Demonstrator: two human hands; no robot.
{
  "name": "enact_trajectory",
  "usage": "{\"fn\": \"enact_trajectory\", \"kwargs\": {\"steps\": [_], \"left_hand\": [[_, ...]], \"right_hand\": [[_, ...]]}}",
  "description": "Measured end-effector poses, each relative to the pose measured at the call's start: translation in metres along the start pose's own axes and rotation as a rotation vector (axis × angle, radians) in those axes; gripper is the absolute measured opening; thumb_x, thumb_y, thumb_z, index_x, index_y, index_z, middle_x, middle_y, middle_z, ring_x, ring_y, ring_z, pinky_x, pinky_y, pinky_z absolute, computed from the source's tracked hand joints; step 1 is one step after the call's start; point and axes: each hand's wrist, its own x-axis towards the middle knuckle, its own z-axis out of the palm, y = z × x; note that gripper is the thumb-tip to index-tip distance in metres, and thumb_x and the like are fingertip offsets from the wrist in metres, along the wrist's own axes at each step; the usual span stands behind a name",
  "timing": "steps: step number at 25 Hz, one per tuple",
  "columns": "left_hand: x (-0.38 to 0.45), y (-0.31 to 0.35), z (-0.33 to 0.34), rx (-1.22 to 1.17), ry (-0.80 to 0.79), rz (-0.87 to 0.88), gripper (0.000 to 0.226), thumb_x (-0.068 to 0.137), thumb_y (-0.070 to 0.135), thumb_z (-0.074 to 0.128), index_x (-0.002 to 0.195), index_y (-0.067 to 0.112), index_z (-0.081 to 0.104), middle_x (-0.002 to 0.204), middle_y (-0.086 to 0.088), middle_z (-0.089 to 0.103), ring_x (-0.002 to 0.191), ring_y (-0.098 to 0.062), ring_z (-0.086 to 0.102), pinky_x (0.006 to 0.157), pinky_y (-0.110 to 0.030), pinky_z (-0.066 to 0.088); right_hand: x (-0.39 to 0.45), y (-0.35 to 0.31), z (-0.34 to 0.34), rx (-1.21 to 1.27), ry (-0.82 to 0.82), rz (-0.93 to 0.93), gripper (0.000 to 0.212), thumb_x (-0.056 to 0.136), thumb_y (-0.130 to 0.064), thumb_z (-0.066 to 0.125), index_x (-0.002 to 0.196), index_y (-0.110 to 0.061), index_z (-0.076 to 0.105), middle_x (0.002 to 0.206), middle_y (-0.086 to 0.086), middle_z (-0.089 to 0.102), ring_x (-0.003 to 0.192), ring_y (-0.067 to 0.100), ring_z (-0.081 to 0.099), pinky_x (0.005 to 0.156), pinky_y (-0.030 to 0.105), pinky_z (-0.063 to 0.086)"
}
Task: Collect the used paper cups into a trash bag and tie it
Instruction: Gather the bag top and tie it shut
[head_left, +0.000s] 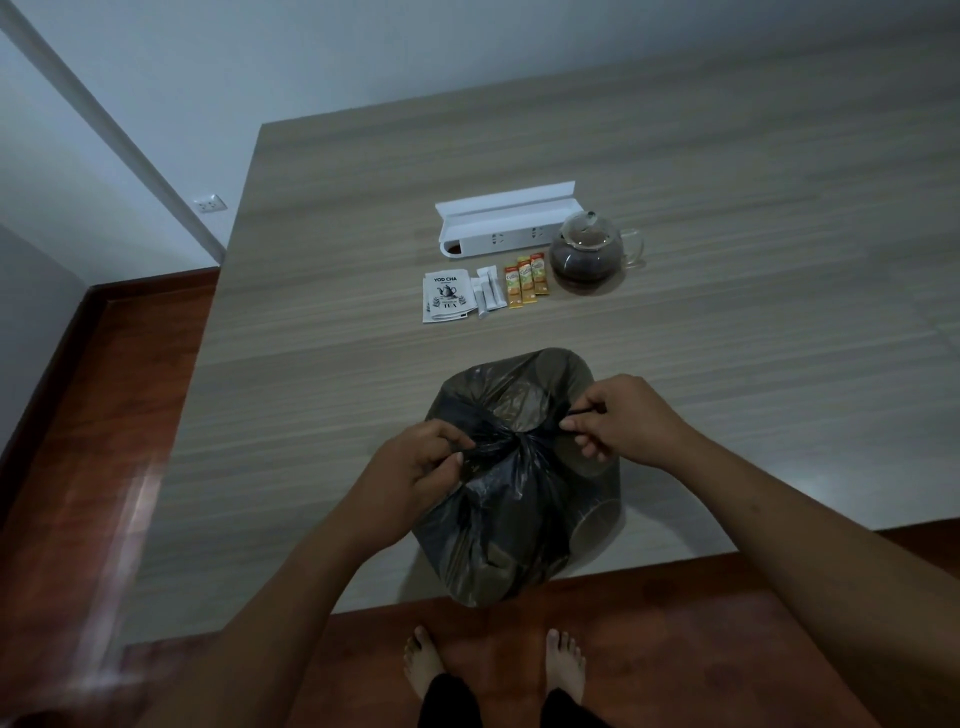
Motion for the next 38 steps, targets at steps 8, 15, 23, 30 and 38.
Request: {"fn": "enact_trajectory", "kwargs": {"steps": [8, 15, 23, 30, 38], "left_hand": [[0.007, 0.02, -0.001, -0.296, 0.136, -0.202, 0.036, 0.099, 0.019, 0.054, 0.073, -0.002, 0.065, 0.104, 0.014, 0.074, 0.101, 0.002, 0.062, 0.084, -0.01, 0.044], [0.028, 0.024, 0.013, -0.9, 0.143, -0.42, 0.019, 0.089, 0.018, 0.066, 0.106, 0.014, 0.074, 0.094, -0.006, 0.076, 0.088, -0.017, 0.069, 0.079, -0.029, 0.049], [0.033, 0.017, 0.021, -1.104, 0.252, -0.622, 0.047, 0.092, -0.009, 0.056, 0.136, -0.008, 0.04, 0.09, -0.013, 0.076, 0.066, -0.013, 0.07, 0.051, -0.018, 0.049], [0.041, 0.023, 0.017, -1.102, 0.304, -0.677, 0.015, 0.084, -0.001, 0.071, 0.096, 0.001, 0.065, 0.084, -0.014, 0.076, 0.064, -0.014, 0.068, 0.052, -0.018, 0.051], [0.057, 0.039, 0.011, -0.497, 0.259, -0.541, 0.011, 0.077, 0.001, 0.078, 0.08, 0.011, 0.077, 0.064, -0.008, 0.07, 0.056, -0.014, 0.062, 0.046, -0.022, 0.048]], "right_hand": [[-0.015, -0.006, 0.002, 0.293, 0.031, -0.02, 0.003, 0.087, -0.001, 0.069, 0.09, -0.002, 0.07, 0.072, 0.017, 0.07, 0.061, 0.023, 0.07, 0.053, 0.03, 0.059], [-0.037, -0.018, 0.012, 0.643, 0.065, -0.09, 0.016, 0.084, 0.012, 0.065, 0.09, -0.001, 0.072, 0.076, 0.015, 0.072, 0.068, 0.018, 0.072, 0.064, 0.024, 0.06], [-0.023, -0.002, 0.026, 0.956, 0.24, 0.182, 0.015, 0.088, 0.012, 0.059, 0.085, 0.0, 0.067, 0.093, 0.016, 0.066, 0.077, 0.024, 0.068, 0.065, 0.026, 0.062], [-0.028, -0.02, 0.02, 0.925, 0.227, 0.013, 0.015, 0.083, 0.014, 0.064, 0.087, 0.0, 0.07, 0.084, 0.015, 0.069, 0.072, 0.02, 0.071, 0.065, 0.024, 0.06], [-0.029, -0.046, 0.012, 0.65, 0.18, -0.199, 0.025, 0.076, 0.019, 0.068, 0.076, -0.005, 0.074, 0.09, 0.012, 0.063, 0.078, 0.023, 0.072, 0.073, 0.026, 0.06]]}}
